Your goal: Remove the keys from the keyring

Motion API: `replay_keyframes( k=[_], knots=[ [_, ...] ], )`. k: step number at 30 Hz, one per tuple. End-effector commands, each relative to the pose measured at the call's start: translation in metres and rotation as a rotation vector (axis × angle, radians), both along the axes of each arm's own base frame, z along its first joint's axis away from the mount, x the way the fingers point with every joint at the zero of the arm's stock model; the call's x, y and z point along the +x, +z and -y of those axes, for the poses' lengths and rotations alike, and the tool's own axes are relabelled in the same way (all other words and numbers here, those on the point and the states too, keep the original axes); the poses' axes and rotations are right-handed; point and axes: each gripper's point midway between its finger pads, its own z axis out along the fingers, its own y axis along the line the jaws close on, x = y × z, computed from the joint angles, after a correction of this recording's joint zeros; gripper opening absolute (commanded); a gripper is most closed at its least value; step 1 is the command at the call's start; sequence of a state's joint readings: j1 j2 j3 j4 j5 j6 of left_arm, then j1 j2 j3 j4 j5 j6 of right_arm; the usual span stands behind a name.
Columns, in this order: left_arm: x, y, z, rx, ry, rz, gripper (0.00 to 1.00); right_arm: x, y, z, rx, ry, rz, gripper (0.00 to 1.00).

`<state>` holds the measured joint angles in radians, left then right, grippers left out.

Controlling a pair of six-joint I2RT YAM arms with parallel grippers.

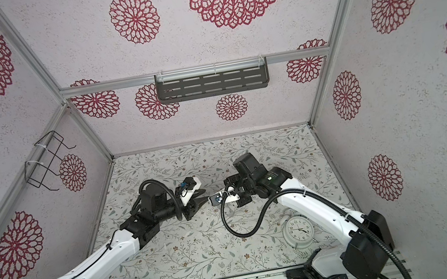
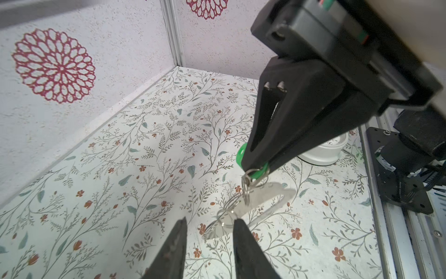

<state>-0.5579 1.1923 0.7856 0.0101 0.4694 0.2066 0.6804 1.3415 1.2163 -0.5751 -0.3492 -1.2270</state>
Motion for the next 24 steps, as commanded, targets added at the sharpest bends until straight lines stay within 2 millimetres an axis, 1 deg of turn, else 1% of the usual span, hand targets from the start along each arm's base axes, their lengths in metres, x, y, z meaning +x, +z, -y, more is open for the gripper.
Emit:
replay_keyframes(
  k=[1, 4, 7, 12, 16, 20, 24],
  knots=[
    [-0.002, 0.002, -0.007, 0.001, -0.055, -0.005, 0.39, -0.006, 0.012, 0.001, -0.016, 0.074, 0.039, 0.0],
    [0.001, 0.001, -0.003, -0.006, -0.123, -0.038, 0.4, -0.003, 0.011, 0.004, -0.056, 0.101, 0.085, 0.0],
    [0.004, -0.003, 0.009, -0.005, -0.195, -0.05, 0.41, 0.001, 0.011, 0.006, -0.096, 0.135, 0.149, 0.0],
    [0.016, -0.004, 0.021, -0.015, -0.252, -0.032, 0.42, 0.005, 0.015, 0.007, -0.145, 0.191, 0.247, 0.0],
    [0.015, 0.0, 0.03, -0.033, -0.317, -0.028, 0.43, 0.008, 0.016, 0.007, -0.166, 0.215, 0.302, 0.0],
    [0.017, -0.007, 0.042, -0.037, -0.348, -0.03, 0.45, 0.011, 0.023, 0.004, -0.147, 0.222, 0.358, 0.0],
    [0.019, -0.011, 0.056, -0.032, -0.368, -0.03, 0.45, 0.013, 0.026, 0.002, -0.14, 0.23, 0.394, 0.0]
  ],
)
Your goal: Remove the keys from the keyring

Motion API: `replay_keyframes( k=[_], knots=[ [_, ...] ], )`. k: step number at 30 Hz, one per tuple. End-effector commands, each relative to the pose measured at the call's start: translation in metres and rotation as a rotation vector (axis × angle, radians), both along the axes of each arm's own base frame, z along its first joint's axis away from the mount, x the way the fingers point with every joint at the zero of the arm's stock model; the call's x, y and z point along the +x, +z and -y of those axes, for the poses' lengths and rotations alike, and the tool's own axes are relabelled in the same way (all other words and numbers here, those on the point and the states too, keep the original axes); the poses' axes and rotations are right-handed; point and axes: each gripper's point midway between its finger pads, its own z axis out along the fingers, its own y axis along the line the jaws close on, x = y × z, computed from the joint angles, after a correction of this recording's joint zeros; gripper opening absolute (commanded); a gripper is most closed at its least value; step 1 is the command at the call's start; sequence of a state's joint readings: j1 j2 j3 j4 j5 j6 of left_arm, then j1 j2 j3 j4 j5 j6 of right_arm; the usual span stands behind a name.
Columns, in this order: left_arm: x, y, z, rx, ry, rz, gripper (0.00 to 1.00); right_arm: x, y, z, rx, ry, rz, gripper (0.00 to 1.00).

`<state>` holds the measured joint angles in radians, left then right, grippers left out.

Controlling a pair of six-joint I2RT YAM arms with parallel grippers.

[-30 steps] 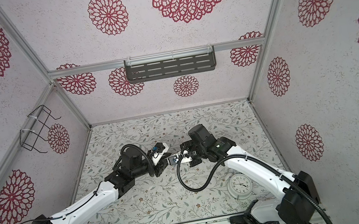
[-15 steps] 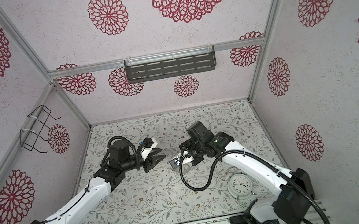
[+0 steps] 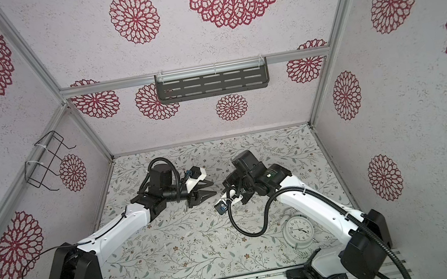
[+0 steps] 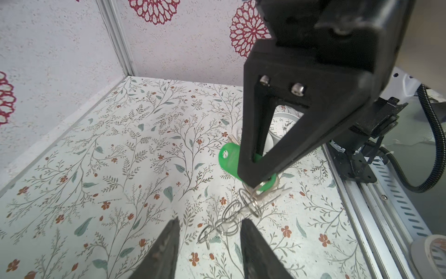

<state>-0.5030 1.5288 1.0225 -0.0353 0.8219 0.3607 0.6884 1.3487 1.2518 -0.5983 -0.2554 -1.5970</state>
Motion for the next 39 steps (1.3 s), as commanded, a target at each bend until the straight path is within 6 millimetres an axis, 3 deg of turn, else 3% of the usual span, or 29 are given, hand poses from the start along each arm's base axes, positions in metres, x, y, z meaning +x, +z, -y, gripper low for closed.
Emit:
replay_keyframes(
  k=[1, 17, 30, 39],
  knots=[
    [-0.002, 0.004, 0.015, -0.021, -0.053, 0.034, 0.45, 0.002, 0.023, -0.005, 0.039, 0.047, 0.11, 0.0],
    [-0.004, 0.014, 0.016, -0.061, -0.022, 0.043, 0.46, 0.008, 0.045, -0.016, 0.157, 0.06, 0.213, 0.0],
    [-0.013, 0.018, 0.006, -0.083, 0.022, 0.055, 0.35, 0.006, 0.061, -0.016, 0.273, 0.015, 0.216, 0.0],
    [-0.016, 0.026, 0.009, -0.106, 0.023, 0.078, 0.3, 0.005, 0.066, -0.019, 0.311, 0.005, 0.196, 0.0]
  ],
)
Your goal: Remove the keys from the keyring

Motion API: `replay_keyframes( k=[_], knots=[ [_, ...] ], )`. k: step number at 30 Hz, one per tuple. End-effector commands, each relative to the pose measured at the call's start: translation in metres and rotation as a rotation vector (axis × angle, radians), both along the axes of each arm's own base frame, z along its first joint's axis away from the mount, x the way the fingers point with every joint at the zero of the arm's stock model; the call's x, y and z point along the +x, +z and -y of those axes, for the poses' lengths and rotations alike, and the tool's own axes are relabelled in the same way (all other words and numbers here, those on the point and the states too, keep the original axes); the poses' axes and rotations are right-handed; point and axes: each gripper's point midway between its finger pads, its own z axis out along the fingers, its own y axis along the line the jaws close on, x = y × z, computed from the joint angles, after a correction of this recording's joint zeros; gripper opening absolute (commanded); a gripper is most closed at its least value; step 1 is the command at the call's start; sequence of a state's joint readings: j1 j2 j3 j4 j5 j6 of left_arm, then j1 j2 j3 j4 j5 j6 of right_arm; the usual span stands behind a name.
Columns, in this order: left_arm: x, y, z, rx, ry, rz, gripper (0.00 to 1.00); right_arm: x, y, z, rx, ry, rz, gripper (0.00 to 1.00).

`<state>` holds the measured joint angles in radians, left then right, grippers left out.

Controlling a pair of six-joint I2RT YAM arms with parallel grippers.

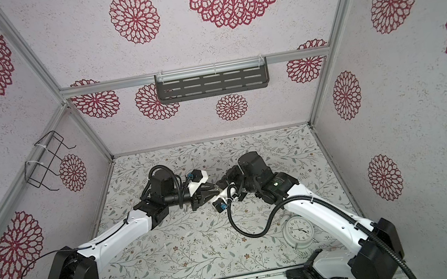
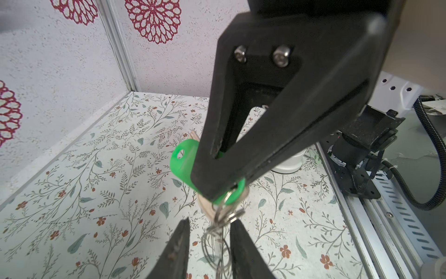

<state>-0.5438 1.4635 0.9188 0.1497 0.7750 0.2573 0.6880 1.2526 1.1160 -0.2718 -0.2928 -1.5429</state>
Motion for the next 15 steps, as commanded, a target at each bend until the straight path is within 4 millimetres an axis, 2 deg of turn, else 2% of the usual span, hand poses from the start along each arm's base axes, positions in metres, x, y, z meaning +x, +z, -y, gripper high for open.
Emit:
replay_keyframes(
  k=[1, 10, 15],
  knots=[
    [-0.0044, 0.013, 0.0032, -0.031, -0.01, 0.039, 0.29, -0.0045, 0.0272, -0.0026, 0.087, 0.012, 0.027, 0.0],
    [-0.0077, 0.0171, -0.0015, -0.039, 0.012, 0.054, 0.23, -0.003, 0.0241, -0.001, 0.081, -0.005, 0.015, 0.0],
    [-0.0091, 0.0212, -0.0058, -0.041, 0.031, 0.068, 0.23, -0.0035, 0.0235, 0.0008, 0.083, -0.016, 0.007, 0.0]
  ],
)
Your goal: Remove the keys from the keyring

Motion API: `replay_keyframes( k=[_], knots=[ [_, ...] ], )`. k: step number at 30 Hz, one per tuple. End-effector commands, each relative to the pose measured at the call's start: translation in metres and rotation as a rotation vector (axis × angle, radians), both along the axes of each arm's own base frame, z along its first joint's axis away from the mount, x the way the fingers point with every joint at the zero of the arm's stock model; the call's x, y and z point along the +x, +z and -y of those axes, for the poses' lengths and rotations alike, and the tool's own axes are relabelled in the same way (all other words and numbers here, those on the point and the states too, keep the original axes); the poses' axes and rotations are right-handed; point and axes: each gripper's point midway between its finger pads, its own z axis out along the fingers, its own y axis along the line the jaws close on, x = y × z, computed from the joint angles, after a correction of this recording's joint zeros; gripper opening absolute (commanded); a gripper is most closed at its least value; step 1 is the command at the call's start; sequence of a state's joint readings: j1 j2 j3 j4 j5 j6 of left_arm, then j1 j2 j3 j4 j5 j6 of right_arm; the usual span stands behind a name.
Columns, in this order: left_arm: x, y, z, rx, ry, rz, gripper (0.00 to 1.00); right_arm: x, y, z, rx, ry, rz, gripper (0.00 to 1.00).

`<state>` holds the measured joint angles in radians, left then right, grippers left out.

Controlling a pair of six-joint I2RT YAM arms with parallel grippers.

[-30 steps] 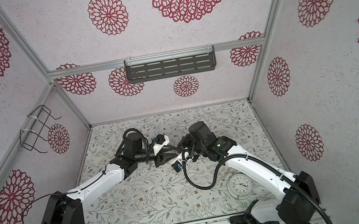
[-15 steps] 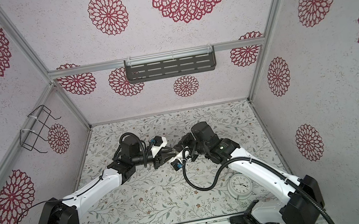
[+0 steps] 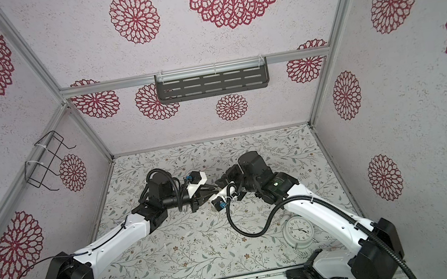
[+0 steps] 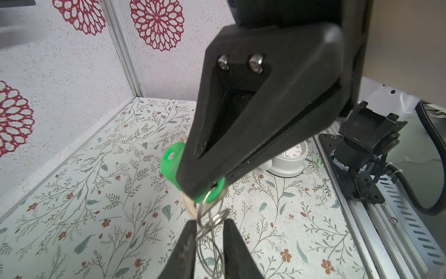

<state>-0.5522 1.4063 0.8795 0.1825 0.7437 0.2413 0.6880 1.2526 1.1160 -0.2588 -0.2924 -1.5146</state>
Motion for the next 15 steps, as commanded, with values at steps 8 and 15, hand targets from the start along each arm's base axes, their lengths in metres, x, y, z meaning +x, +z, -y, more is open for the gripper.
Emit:
replay_keyframes(
  k=[8, 15],
  knots=[
    [-0.0063, 0.0128, -0.0003, -0.027, -0.012, 0.031, 0.2, -0.0045, 0.0214, 0.0015, 0.067, -0.008, 0.011, 0.0],
    [-0.0047, 0.0095, 0.0006, -0.022, -0.013, 0.024, 0.13, -0.0042, 0.0237, 0.0012, 0.077, -0.012, 0.008, 0.0]
  ],
)
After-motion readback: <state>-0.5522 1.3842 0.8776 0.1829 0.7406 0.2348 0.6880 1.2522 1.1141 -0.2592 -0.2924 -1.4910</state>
